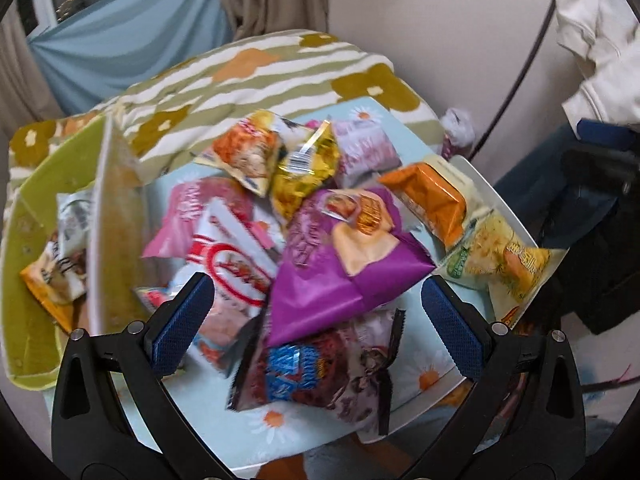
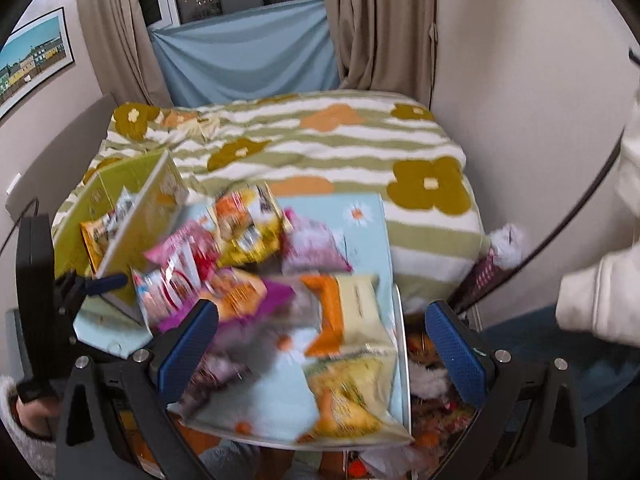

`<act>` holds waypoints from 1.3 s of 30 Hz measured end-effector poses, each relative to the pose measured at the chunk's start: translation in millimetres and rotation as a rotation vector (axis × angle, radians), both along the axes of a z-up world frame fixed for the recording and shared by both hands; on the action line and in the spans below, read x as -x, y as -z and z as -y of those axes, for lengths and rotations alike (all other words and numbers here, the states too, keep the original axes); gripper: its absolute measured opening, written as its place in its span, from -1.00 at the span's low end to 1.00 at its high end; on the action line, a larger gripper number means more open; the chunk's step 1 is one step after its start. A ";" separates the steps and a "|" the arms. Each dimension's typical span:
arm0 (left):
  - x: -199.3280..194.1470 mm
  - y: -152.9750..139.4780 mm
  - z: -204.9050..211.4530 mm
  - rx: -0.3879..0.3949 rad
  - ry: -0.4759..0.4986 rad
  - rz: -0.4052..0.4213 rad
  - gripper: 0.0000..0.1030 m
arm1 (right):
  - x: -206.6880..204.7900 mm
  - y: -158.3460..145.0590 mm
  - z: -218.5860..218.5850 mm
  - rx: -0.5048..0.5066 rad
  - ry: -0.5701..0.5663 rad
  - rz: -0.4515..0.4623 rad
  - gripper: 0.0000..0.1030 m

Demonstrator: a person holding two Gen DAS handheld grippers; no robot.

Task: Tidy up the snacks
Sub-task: 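Grasp the purple snack bag with the left tool while the right tool grasps the yellow corn bag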

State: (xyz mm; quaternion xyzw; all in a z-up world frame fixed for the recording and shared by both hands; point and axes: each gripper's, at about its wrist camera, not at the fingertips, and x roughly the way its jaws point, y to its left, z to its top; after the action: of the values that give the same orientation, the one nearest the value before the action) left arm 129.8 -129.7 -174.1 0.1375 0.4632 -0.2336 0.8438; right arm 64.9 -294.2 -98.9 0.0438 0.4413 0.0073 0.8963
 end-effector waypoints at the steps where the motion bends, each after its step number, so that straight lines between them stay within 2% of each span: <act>1: -0.9 6.7 5.1 0.000 0.011 -0.011 1.00 | 1.3 10.9 4.3 -0.008 -0.002 -0.016 1.00; 6: -9.6 26.9 18.2 -0.065 0.039 -0.002 1.00 | 8.5 52.2 18.1 -0.068 0.012 -0.080 1.00; 10: -15.5 41.3 30.2 -0.126 0.064 0.030 1.00 | 12.6 73.6 17.9 -0.057 -0.004 -0.102 1.00; 17: -27.3 61.0 37.9 -0.150 0.073 0.032 1.00 | 13.9 105.7 11.6 -0.036 -0.045 -0.123 1.00; 18: -28.0 62.9 39.3 -0.148 0.078 0.030 0.96 | 13.7 109.2 10.6 -0.033 -0.047 -0.130 1.00; 20: -27.5 64.1 42.3 -0.124 0.097 0.014 0.74 | 11.7 116.0 10.2 -0.026 -0.052 -0.136 1.00; 22: -25.2 64.6 45.6 -0.137 0.110 0.024 0.66 | 10.6 121.2 9.4 -0.023 -0.057 -0.142 1.00; 26: -18.8 62.2 46.0 -0.138 0.120 0.027 0.34 | 7.9 129.3 8.9 -0.030 -0.070 -0.154 1.00; 31: -15.7 54.6 43.8 -0.135 0.109 0.029 0.20 | 7.6 135.0 9.4 -0.034 -0.074 -0.164 1.00; 34: -10.7 48.3 41.5 -0.111 0.103 0.026 0.19 | 8.3 136.2 10.5 -0.034 -0.068 -0.165 0.98; 39: -0.2 44.3 38.3 -0.104 0.092 0.037 0.19 | 6.0 139.4 12.3 -0.027 -0.069 -0.186 0.76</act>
State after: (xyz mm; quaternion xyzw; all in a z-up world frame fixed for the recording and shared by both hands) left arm 130.0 -168.0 -218.3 0.2067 0.4522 -0.2451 0.8323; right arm 58.9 -306.4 -238.3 0.0410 0.5239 0.0400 0.8499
